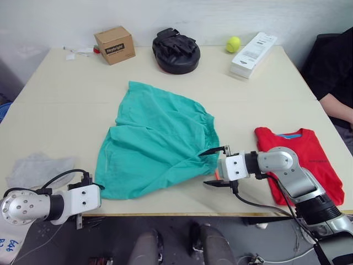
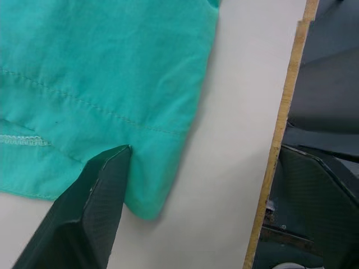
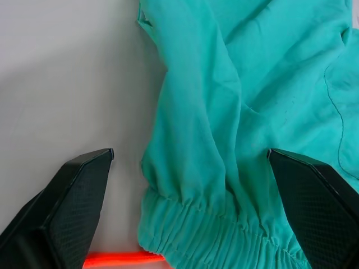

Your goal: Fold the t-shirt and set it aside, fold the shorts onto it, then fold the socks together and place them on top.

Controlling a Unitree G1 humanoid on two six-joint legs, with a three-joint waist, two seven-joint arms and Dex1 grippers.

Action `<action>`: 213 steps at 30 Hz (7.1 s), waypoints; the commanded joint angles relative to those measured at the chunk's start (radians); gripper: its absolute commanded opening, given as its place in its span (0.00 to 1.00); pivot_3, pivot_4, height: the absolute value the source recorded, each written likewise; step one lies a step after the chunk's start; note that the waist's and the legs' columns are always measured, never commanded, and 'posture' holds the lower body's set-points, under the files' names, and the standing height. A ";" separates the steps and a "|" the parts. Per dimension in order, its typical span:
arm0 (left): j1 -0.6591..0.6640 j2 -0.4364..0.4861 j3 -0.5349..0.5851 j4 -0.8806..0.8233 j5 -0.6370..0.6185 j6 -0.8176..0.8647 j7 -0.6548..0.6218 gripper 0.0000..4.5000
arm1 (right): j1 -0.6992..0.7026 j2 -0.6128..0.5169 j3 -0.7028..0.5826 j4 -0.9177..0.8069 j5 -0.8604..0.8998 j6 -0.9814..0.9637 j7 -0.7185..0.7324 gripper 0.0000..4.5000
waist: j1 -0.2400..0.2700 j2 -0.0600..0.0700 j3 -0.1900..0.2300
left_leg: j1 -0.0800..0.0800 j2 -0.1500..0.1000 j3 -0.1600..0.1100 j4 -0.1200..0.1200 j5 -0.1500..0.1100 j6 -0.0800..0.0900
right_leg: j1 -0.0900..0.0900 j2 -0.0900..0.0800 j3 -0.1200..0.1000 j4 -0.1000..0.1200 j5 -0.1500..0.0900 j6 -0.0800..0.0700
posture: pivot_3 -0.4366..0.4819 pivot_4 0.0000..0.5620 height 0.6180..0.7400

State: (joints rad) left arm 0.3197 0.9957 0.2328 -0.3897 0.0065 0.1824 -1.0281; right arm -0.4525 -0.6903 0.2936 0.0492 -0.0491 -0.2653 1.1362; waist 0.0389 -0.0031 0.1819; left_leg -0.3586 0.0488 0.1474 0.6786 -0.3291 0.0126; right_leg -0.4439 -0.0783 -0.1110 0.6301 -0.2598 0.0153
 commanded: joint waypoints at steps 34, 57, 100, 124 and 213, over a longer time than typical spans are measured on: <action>-0.038 0.095 0.015 -0.090 -0.172 0.228 -0.089 0.99 | -0.005 0.019 -0.007 -0.044 0.014 0.054 -0.043 0.33 | -0.068 -0.011 0.003 | 0.001 0.004 0.002 -0.014 0.006 -0.005 | -0.002 0.001 -0.003 -0.002 -0.001 -0.002 | 0.48 0.27 1.00; -0.059 0.107 -0.028 0.055 -0.089 0.119 -0.037 0.01 | -0.008 -0.002 -0.024 -0.063 0.064 0.116 -0.008 0.00 | -0.067 -0.011 0.003 | 0.003 0.004 0.003 -0.015 0.008 -0.006 | -0.002 0.001 -0.003 -0.002 -0.001 -0.005 | 0.48 0.27 1.00; -1.042 0.124 0.026 0.553 -0.176 -0.212 0.262 0.01 | -0.268 -0.045 -0.174 0.186 -0.035 -0.348 -0.606 0.00 | -0.089 -0.032 0.015 | -0.028 0.006 0.029 -0.017 0.022 -0.011 | -0.039 -0.001 -0.016 -0.001 0.010 -0.004 | 0.48 0.27 1.00; 0.611 0.316 0.871 -0.064 -0.495 0.283 -0.586 0.01 | 0.246 -0.342 -0.091 -0.367 0.646 0.451 0.223 0.00 | -0.063 -0.033 0.016 | 0.000 0.018 0.026 -0.014 0.007 -0.014 | -0.018 0.010 -0.010 -0.002 0.002 -0.021 | 0.48 0.27 1.00; -0.665 -0.004 -0.508 0.314 -0.448 0.017 0.557 1.00 | 0.123 0.031 -0.116 -0.342 0.201 0.435 -0.214 0.95 | -0.027 -0.032 0.005 | 0.006 0.018 0.028 -0.013 0.012 -0.036 | -0.019 0.039 0.008 -0.003 0.014 -0.032 | 0.48 0.27 1.00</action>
State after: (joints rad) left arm -0.3225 0.9963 -0.2781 -0.1079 -0.5165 0.2342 -0.4182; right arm -0.3345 -0.6539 0.1697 -0.2656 0.1727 0.2028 0.9243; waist 0.0118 -0.0351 0.1867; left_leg -0.3526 0.0678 0.1750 0.6653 -0.3176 -0.0240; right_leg -0.4634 -0.0390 -0.1030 0.6272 -0.2459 -0.0179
